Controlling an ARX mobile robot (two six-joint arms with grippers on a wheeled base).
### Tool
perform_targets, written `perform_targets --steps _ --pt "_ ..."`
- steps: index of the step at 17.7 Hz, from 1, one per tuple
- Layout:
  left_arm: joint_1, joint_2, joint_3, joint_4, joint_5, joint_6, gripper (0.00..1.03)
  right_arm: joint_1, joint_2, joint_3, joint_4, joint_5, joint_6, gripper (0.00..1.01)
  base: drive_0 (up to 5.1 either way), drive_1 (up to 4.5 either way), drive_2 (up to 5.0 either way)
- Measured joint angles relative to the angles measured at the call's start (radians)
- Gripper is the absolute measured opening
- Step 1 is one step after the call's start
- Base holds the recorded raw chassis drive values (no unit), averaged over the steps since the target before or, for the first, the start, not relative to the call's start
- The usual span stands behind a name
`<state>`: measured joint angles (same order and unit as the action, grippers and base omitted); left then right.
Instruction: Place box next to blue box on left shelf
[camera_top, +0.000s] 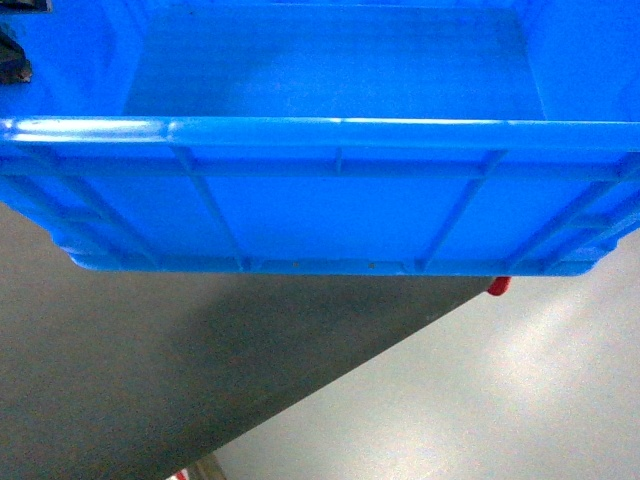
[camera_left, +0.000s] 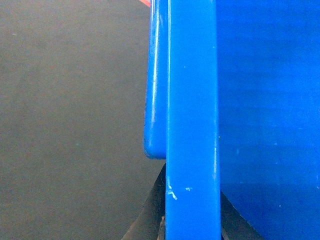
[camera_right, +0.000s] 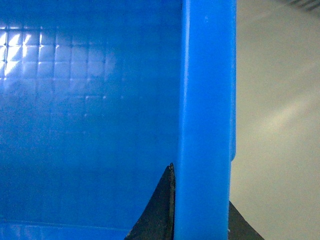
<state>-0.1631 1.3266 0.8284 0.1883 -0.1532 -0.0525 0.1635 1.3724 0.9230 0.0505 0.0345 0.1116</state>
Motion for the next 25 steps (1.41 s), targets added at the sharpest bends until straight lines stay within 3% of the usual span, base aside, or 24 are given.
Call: perform_targets --steps 25 --pt "0.000 0.000 0.000 0.000 0.000 0.000 0.06 0.000 0.000 0.000 0.000 0.000 0.000 0.07 -1.6 -1.63 -1.6"
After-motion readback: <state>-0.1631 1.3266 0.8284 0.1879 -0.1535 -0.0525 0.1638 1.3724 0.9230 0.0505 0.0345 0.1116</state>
